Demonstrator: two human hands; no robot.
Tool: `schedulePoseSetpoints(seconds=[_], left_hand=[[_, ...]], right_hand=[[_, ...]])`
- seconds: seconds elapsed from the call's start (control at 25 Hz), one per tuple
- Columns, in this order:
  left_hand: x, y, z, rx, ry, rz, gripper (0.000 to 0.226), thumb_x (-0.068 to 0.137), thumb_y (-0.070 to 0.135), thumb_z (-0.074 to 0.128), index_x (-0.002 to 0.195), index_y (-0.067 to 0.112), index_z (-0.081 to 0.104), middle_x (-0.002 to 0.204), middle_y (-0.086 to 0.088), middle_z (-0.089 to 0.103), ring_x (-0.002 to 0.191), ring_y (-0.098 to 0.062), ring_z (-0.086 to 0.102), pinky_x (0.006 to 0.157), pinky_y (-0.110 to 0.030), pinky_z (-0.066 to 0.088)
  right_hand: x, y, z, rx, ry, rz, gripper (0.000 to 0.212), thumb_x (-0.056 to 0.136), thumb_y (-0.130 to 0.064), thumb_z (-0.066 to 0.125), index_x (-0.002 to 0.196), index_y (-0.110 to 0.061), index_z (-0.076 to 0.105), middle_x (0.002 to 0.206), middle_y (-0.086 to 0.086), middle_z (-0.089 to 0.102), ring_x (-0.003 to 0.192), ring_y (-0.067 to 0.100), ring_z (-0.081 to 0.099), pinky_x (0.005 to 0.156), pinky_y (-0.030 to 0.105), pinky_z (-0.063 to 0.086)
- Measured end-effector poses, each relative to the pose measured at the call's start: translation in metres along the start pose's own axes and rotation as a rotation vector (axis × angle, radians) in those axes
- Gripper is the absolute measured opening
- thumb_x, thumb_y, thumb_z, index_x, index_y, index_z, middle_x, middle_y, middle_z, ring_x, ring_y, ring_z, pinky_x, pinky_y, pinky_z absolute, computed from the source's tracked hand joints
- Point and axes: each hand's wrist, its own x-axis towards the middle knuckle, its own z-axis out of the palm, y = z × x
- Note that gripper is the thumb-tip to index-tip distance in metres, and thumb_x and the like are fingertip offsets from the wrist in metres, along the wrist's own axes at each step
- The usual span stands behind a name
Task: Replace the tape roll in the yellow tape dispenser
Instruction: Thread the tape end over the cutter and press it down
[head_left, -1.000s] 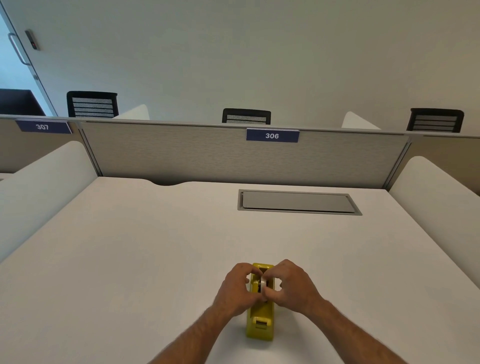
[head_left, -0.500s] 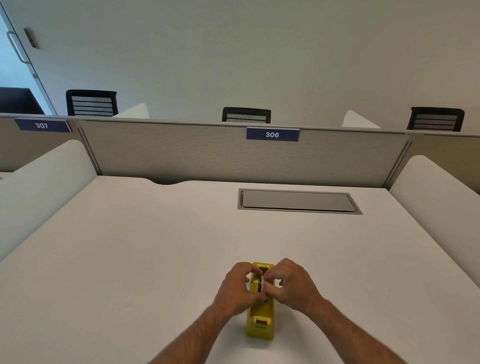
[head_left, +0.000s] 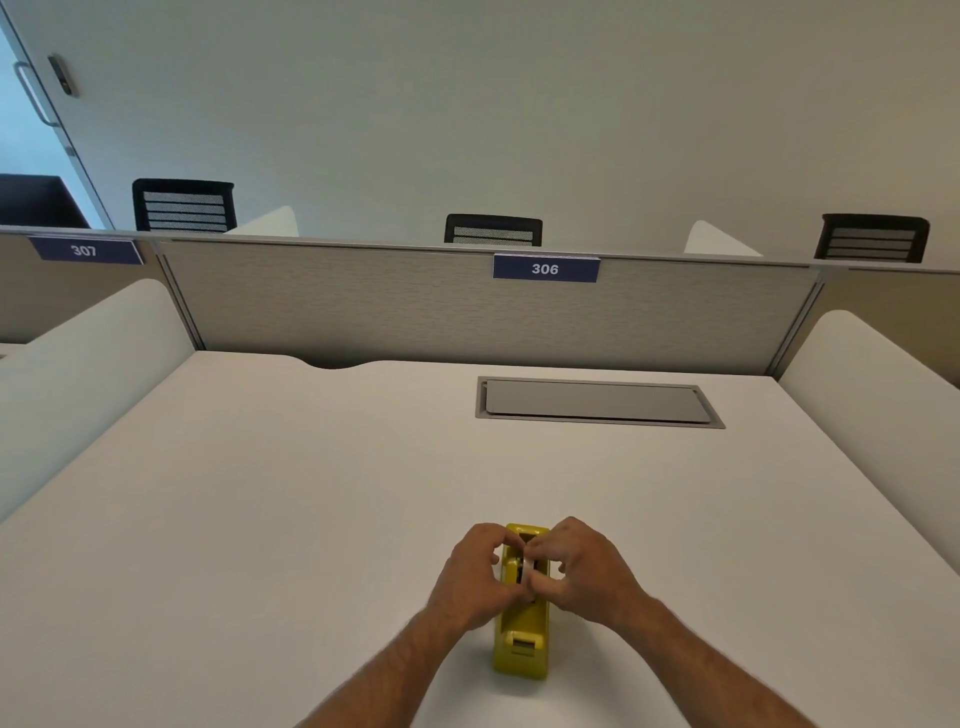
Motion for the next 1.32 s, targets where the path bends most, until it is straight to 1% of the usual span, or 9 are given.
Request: schedulePoseSetpoints(seconds=[0.08, 0.24, 0.44, 0.52, 0.68, 0.88, 1.0, 1.12, 1.32], left_hand=[[-0.0003, 0.0003, -0.0007, -0.003, -0.002, 0.007, 0.055, 0.062, 0.044, 0.085, 0.109, 0.039, 0.057, 0.127, 0.014, 0.049, 0.106, -0.011, 0.053, 0.083, -0.022, 0.052], [-0.0007, 0.0009, -0.0008, -0.004, 0.007, 0.021, 0.054, 0.063, 0.045, 0.085, 0.11, 0.038, 0.058, 0.126, 0.015, 0.049, 0.106, -0.01, 0.053, 0.083, -0.019, 0.049], [-0.0011, 0.0006, -0.0017, -0.004, 0.003, 0.03, 0.055, 0.063, 0.041, 0.086, 0.11, 0.037, 0.058, 0.124, 0.014, 0.049, 0.105, -0.009, 0.052, 0.084, -0.02, 0.049], [-0.0013, 0.0006, -0.0019, -0.009, 0.004, 0.034, 0.056, 0.063, 0.04, 0.085, 0.111, 0.037, 0.058, 0.124, 0.014, 0.049, 0.105, -0.009, 0.053, 0.084, -0.02, 0.05], [-0.0013, 0.0015, -0.0015, 0.005, 0.013, 0.042, 0.056, 0.064, 0.044, 0.085, 0.113, 0.036, 0.059, 0.126, 0.014, 0.049, 0.106, -0.009, 0.053, 0.088, -0.022, 0.051], [-0.0015, 0.0011, -0.0022, 0.008, 0.007, 0.041, 0.056, 0.063, 0.041, 0.086, 0.112, 0.036, 0.059, 0.125, 0.015, 0.049, 0.106, -0.008, 0.052, 0.088, -0.022, 0.051], [-0.0011, 0.0017, -0.0024, 0.018, 0.007, 0.041, 0.056, 0.064, 0.042, 0.085, 0.112, 0.036, 0.058, 0.125, 0.015, 0.049, 0.106, -0.008, 0.052, 0.09, -0.024, 0.052], [-0.0013, 0.0029, -0.0015, 0.03, 0.012, 0.037, 0.055, 0.065, 0.045, 0.084, 0.113, 0.035, 0.058, 0.127, 0.013, 0.049, 0.107, -0.01, 0.052, 0.091, -0.025, 0.052], [-0.0018, 0.0031, -0.0027, 0.034, 0.006, 0.032, 0.056, 0.063, 0.043, 0.085, 0.112, 0.035, 0.058, 0.127, 0.014, 0.049, 0.107, -0.009, 0.052, 0.089, -0.024, 0.052]], right_hand=[[0.0012, 0.0005, -0.0013, 0.001, 0.015, -0.002, 0.02, 0.08, -0.041, 0.063, 0.09, -0.031, 0.076, 0.085, -0.018, 0.075, 0.084, 0.007, 0.055, 0.061, 0.03, 0.054], [0.0008, -0.0006, -0.0009, -0.025, 0.029, -0.024, 0.02, 0.078, -0.041, 0.063, 0.089, -0.031, 0.076, 0.084, -0.018, 0.074, 0.082, 0.007, 0.056, 0.059, 0.029, 0.055], [0.0037, -0.0004, -0.0014, 0.006, 0.016, -0.007, 0.015, 0.079, -0.035, 0.066, 0.087, -0.03, 0.077, 0.081, -0.017, 0.075, 0.082, 0.008, 0.057, 0.061, 0.031, 0.054], [0.0042, 0.0001, -0.0022, 0.013, 0.009, 0.009, 0.016, 0.078, -0.037, 0.066, 0.088, -0.03, 0.077, 0.083, -0.017, 0.075, 0.084, 0.008, 0.056, 0.062, 0.031, 0.055], [0.0016, 0.0, -0.0004, -0.009, -0.013, 0.03, 0.026, 0.073, -0.046, 0.061, 0.09, -0.03, 0.073, 0.085, -0.015, 0.072, 0.086, 0.007, 0.054, 0.062, 0.03, 0.055], [0.0039, -0.0011, -0.0023, 0.002, -0.006, 0.013, 0.016, 0.08, -0.038, 0.063, 0.087, -0.031, 0.076, 0.083, -0.017, 0.074, 0.082, 0.006, 0.053, 0.064, 0.028, 0.052], [0.0048, -0.0004, -0.0038, -0.004, -0.012, 0.025, 0.02, 0.081, -0.041, 0.061, 0.089, -0.031, 0.076, 0.085, -0.017, 0.075, 0.084, 0.005, 0.054, 0.064, 0.026, 0.052], [0.0025, -0.0005, -0.0014, -0.016, -0.01, 0.03, 0.023, 0.077, -0.045, 0.061, 0.089, -0.031, 0.074, 0.083, -0.017, 0.073, 0.083, 0.006, 0.054, 0.061, 0.028, 0.054], [0.0059, 0.001, -0.0031, 0.01, -0.027, 0.029, 0.016, 0.083, -0.038, 0.064, 0.09, -0.031, 0.076, 0.085, -0.016, 0.075, 0.083, 0.005, 0.055, 0.067, 0.029, 0.053]])
